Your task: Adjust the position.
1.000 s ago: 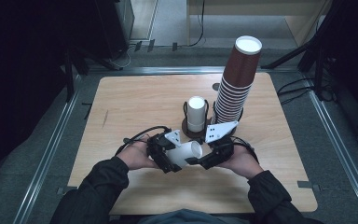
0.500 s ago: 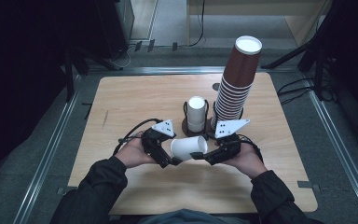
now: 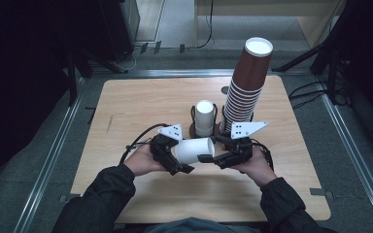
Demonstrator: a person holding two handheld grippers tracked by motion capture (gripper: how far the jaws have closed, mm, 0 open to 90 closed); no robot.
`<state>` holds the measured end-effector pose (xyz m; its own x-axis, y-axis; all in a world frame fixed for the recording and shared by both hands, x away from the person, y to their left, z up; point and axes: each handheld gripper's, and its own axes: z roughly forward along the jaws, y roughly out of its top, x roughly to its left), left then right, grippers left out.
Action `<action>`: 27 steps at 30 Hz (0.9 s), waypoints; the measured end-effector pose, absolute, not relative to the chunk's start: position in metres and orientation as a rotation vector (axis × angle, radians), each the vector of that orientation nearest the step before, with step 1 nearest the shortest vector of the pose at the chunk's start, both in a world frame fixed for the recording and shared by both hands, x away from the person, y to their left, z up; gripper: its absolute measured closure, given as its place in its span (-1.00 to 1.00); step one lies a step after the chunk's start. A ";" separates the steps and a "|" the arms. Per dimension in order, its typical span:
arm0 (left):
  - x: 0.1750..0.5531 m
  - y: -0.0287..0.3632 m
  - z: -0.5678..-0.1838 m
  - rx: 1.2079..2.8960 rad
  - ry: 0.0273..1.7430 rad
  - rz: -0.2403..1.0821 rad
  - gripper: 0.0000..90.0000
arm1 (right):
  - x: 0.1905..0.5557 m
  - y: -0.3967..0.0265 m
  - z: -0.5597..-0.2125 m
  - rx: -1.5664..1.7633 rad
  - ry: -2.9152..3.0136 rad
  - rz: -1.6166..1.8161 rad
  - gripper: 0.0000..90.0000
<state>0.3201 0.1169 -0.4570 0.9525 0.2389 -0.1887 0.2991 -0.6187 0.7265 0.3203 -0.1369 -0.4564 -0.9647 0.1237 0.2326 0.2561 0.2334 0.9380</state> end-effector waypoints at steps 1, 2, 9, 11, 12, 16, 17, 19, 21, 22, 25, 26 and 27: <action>0.320 0.116 -0.457 2.256 0.376 -0.090 -1.00 | 0.320 -0.137 -0.456 -0.367 -2.374 -1.847 -0.27; 0.319 0.116 -0.456 2.253 0.373 -0.090 -1.00 | 0.320 -0.136 -0.456 -0.365 -2.368 -1.848 -0.27; 0.320 0.120 -0.455 2.210 0.337 -0.131 -0.55 | 0.321 -0.133 -0.458 -0.371 -2.329 -1.848 -0.26; 0.320 0.120 -0.454 2.215 0.334 -0.131 -0.53 | 0.321 -0.133 -0.458 -0.368 -2.332 -1.847 -0.25; 0.320 0.120 -0.454 2.220 0.333 -0.131 -0.52 | 0.320 -0.133 -0.458 -0.366 -2.334 -1.846 -0.25; 0.321 0.120 -0.455 2.232 0.331 -0.139 -0.50 | 0.321 -0.133 -0.458 -0.378 -2.340 -1.824 -0.26; 0.321 0.120 -0.455 2.236 0.330 -0.135 -0.50 | 0.321 -0.132 -0.458 -0.382 -2.344 -1.814 -0.26; 0.321 0.121 -0.455 2.238 0.333 -0.134 -0.50 | 0.321 -0.132 -0.458 -0.379 -2.355 -1.798 -0.32; 0.322 0.123 -0.453 2.238 0.345 -0.129 -0.50 | 0.320 -0.132 -0.457 -0.379 -2.390 -1.791 -0.43; 0.323 0.125 -0.453 2.235 0.353 -0.125 -0.50 | 0.320 -0.132 -0.457 -0.376 -2.401 -1.781 -0.46; 0.325 0.130 -0.451 2.234 0.372 -0.111 -0.50 | 0.320 -0.132 -0.458 -0.377 -2.460 -1.721 -0.51; 0.325 0.132 -0.450 2.234 0.381 -0.111 -0.50 | 0.320 -0.132 -0.459 -0.377 -2.477 -1.706 -0.51; 0.325 0.133 -0.449 2.237 0.380 -0.103 -0.50 | 0.319 -0.131 -0.461 -0.376 -2.523 -1.661 -0.52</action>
